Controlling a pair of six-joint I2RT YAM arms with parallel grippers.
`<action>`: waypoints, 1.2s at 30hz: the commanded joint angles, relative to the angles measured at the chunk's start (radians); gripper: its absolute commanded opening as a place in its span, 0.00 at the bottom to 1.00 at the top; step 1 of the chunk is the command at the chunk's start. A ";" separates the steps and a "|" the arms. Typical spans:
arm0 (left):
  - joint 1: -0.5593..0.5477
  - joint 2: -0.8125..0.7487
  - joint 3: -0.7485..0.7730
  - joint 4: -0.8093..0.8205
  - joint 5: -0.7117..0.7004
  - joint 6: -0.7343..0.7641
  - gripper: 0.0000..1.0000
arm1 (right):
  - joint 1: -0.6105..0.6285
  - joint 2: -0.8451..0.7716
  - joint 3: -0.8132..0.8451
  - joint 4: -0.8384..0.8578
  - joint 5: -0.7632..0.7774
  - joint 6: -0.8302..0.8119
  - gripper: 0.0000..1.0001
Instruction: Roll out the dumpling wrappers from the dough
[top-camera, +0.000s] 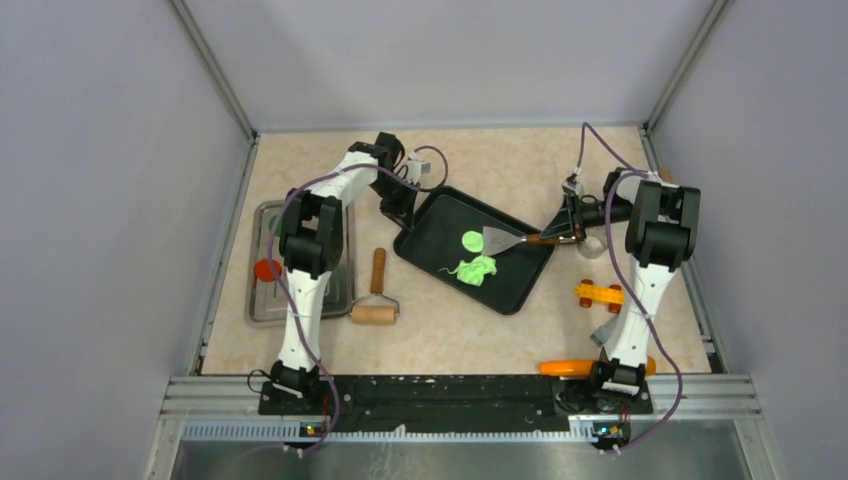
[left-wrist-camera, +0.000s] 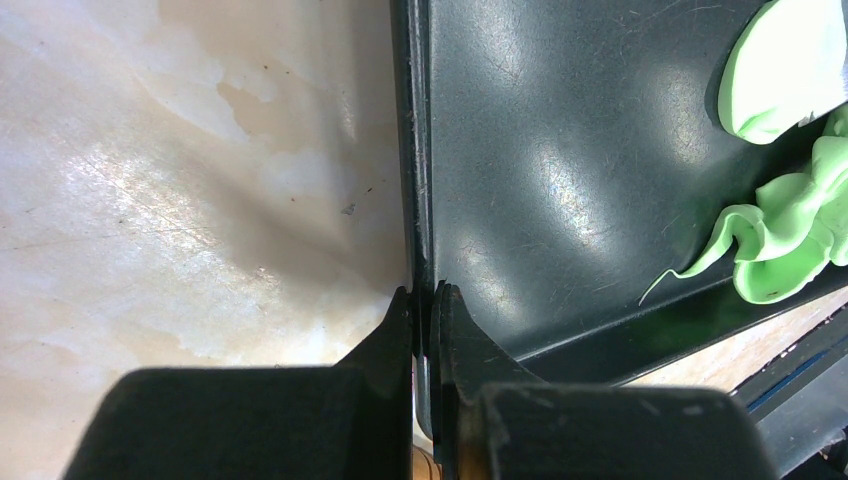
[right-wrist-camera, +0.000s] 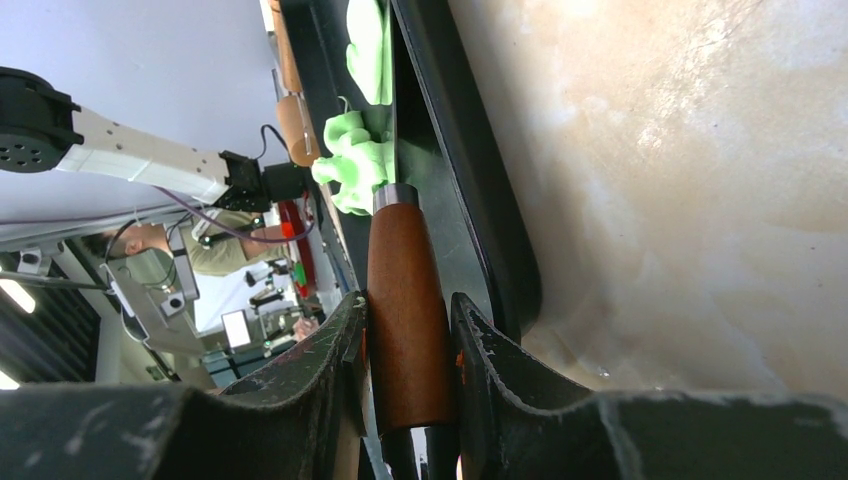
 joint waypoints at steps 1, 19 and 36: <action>-0.009 0.027 0.018 0.020 0.052 0.045 0.00 | 0.012 0.020 0.018 0.046 0.070 -0.039 0.00; 0.009 0.006 -0.021 0.011 0.059 0.095 0.00 | 0.010 0.019 0.032 -0.097 -0.132 -0.170 0.00; 0.010 0.023 -0.004 0.005 0.036 0.105 0.00 | 0.008 -0.037 0.042 -0.208 -0.221 -0.231 0.00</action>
